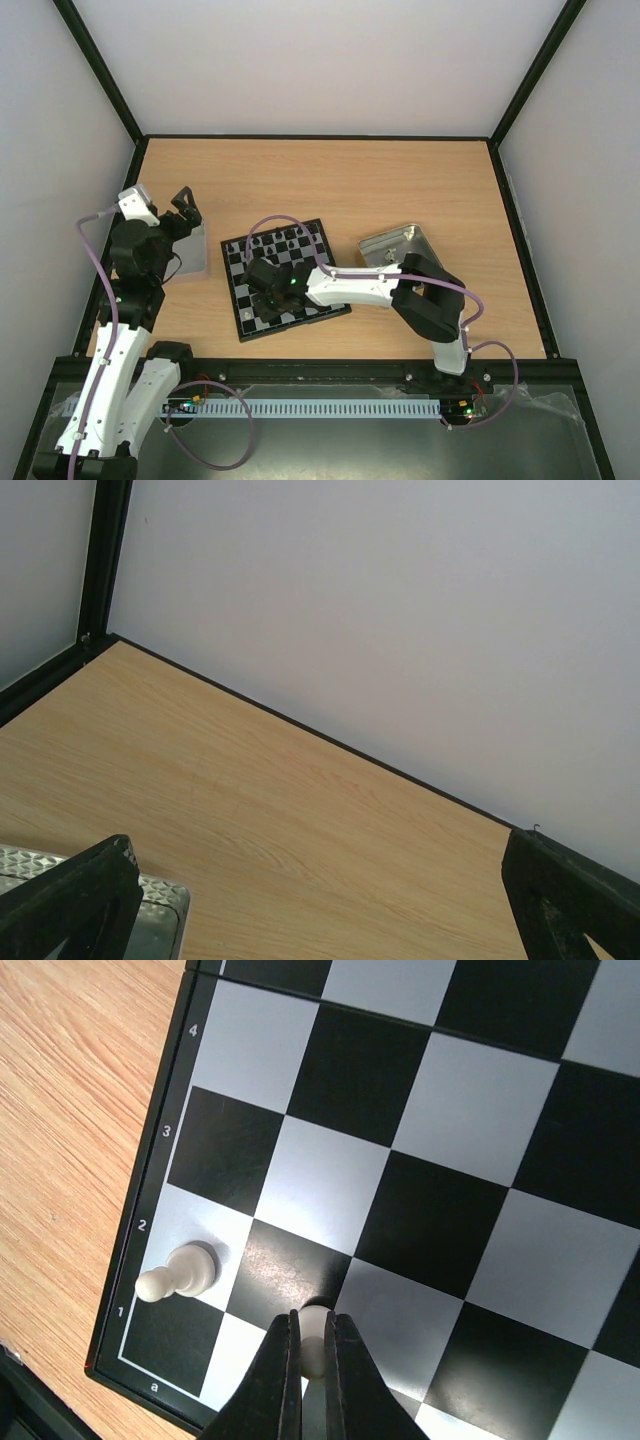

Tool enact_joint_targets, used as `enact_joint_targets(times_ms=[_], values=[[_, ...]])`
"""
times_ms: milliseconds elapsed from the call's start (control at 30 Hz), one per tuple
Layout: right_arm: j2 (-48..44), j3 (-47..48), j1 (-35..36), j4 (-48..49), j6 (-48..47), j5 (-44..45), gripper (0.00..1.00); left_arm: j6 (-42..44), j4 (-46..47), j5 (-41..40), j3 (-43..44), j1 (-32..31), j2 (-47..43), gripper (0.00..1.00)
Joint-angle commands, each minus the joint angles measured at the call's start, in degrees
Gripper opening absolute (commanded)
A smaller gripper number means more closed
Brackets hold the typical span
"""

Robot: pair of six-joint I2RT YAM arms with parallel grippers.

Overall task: Set up the chess pieces on the board
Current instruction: Place the chess piece on the chessboard.

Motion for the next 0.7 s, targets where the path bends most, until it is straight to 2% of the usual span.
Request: enact_joint_targets(times_ms=[0,267,500,667], values=[[1.7,1.4,0.8,1.3,-1.2,-0.4,0.02,0.3,0.9,-0.9,0.0,0.2,-0.6,1.00],[3.3,2.3,0.8,1.6,-1.1,-0.5,0.04,0.3,0.9,-1.0,0.0,0.2,-0.7,1.00],[3.2,2.3,0.9,1.8,-1.2,-1.0,0.16,0.3,0.8,-1.1,0.0,0.2,-0.8,1.00],[2.4,2.1,0.8,1.8,-1.4,-1.2,0.20,0.3,0.8,-1.1,0.0,0.2,-0.9,1.00]])
